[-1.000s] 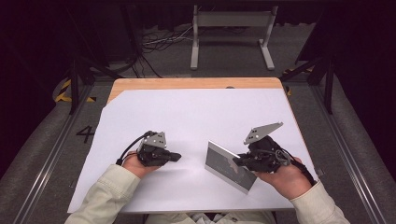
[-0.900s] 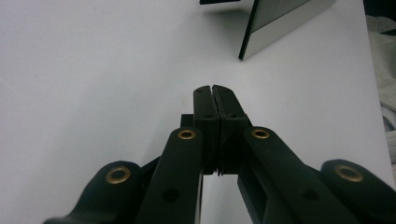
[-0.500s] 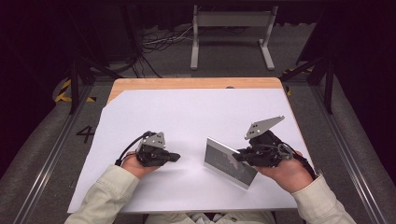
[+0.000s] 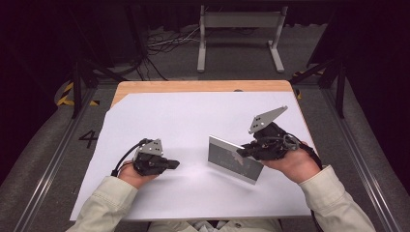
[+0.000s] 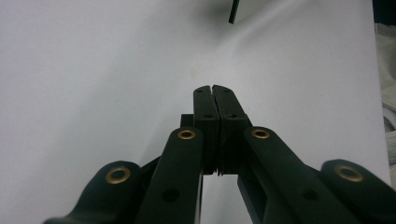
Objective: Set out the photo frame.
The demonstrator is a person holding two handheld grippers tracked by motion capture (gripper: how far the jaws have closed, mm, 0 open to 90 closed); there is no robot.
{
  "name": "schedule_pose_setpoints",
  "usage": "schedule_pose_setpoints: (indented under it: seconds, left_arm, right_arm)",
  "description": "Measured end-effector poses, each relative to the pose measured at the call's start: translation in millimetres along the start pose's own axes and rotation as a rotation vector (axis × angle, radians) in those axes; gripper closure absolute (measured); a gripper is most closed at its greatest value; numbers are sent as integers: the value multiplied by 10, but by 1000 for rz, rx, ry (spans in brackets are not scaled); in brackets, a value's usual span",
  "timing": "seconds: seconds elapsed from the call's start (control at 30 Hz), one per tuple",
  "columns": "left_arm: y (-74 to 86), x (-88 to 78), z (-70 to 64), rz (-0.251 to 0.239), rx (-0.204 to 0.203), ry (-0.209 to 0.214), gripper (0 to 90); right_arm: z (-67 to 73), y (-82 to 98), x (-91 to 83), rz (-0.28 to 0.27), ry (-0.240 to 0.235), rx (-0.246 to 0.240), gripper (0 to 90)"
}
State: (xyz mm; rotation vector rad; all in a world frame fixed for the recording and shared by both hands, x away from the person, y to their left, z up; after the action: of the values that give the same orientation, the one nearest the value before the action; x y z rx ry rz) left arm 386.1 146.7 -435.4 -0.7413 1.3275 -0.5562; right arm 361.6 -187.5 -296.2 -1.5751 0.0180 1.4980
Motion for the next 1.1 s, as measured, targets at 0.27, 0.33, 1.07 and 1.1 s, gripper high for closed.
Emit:
schedule_pose_setpoints:
  seconds: [0.27,0.33,1.07,1.1]
  left_arm:
    - [63,-64,-33,2,-21,-16,887]
    - [72,-71,-34,2,-22,-19,887]
    - [77,-63,-33,6,-21,-16,887]
    - [76,-64,-33,6,-19,-16,887]
  right_arm:
    - [-90,-161,80,28,-36,-63,842]
    - [-130,-196,101,30,-49,-64,841]
    - [-408,-345,352,100,-189,-191,841]
    - [-405,-346,361,105,-199,-199,841]
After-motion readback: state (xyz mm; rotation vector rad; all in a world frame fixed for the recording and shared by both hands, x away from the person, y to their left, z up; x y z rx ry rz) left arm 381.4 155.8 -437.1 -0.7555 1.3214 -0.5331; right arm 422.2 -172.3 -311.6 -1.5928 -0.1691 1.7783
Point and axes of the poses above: each handheld gripper's, and its own axes: x roughly forward along the jaws, y roughly out of its underside, z roughly to its left, the point moved 2 cm from there along x, roughly forward along the jaws, and after that the axes turned 15 degrees about x, right-handed, at the moved point
